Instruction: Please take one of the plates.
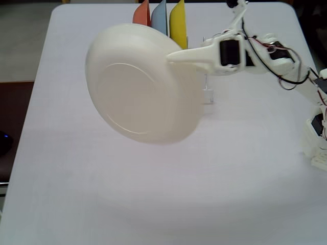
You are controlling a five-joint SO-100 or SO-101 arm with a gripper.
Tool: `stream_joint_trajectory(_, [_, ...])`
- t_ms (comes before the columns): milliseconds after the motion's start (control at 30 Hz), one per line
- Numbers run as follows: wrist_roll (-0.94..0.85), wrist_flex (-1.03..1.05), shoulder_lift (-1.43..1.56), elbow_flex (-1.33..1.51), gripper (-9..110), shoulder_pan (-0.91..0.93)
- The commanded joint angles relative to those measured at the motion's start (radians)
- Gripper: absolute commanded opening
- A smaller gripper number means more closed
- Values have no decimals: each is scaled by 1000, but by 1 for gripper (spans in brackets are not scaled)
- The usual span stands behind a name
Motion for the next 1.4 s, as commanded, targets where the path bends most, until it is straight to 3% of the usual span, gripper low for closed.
stream_joint_trajectory(0, [-31, -81, -9, -25, -1, 35])
stream_joint_trajectory(800, [-127, -439, -202, -29, -1, 80])
stream_joint_trajectory(1367, [-184, -410, -290, -155, -1, 26])
